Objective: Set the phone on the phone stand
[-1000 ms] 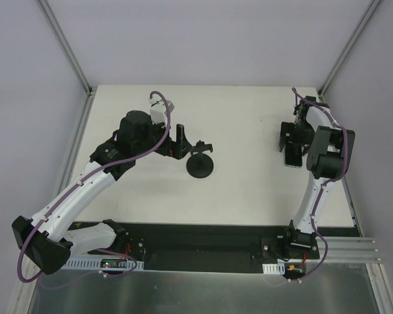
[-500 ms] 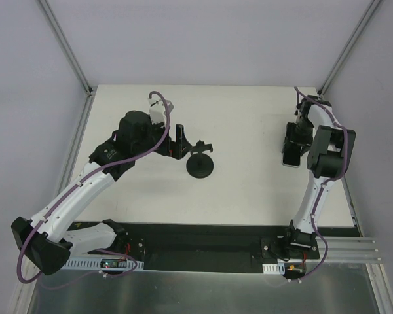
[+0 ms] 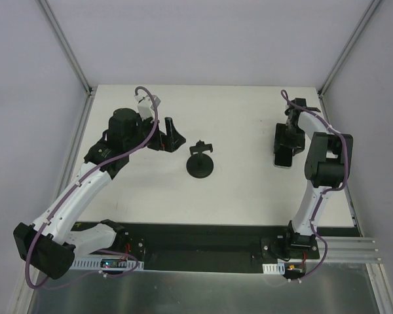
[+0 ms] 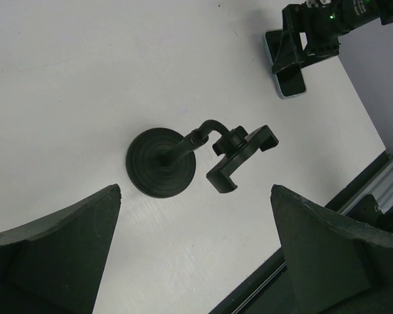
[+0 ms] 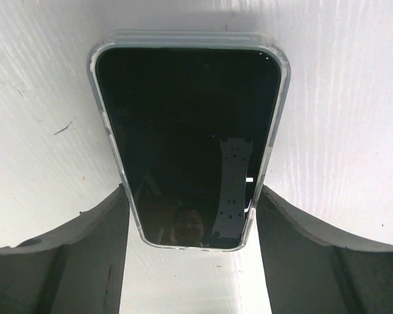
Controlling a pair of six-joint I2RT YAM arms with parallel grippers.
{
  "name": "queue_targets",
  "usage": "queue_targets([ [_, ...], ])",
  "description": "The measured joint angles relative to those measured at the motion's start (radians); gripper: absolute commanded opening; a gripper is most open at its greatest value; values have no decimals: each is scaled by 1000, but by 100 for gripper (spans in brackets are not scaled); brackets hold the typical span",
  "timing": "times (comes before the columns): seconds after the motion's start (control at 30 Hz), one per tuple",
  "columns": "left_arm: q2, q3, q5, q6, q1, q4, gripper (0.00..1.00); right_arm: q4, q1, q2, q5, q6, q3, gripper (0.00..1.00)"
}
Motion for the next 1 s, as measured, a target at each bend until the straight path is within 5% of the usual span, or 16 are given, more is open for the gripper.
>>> queue_targets([
  [0.03,-1,-1,12,-3,0,5,97,-3,0,2,-4,1,0,6],
  [0.17,-22,-10,31,-7,11,26,97,-27,8,16,-8,2,6,53],
  [0.27,-34,-11,44,-13,20,37,97,-42,18,28,-8,2,11,71],
  [0.5,-34,-11,78,-24,20,43,96,-132,35,111,-3,0,112,89],
  [0.7,-34,-11,104,-26,19,46,96,-220,46,172,23,-11,208,81],
  [0.83,-34,-11,104,-26,19,46,96,-250,47,186,24,-23,227,44],
  [1.0,-34,-11,107,-27,19,47,97,-294,58,175,-3,-29,265,24],
])
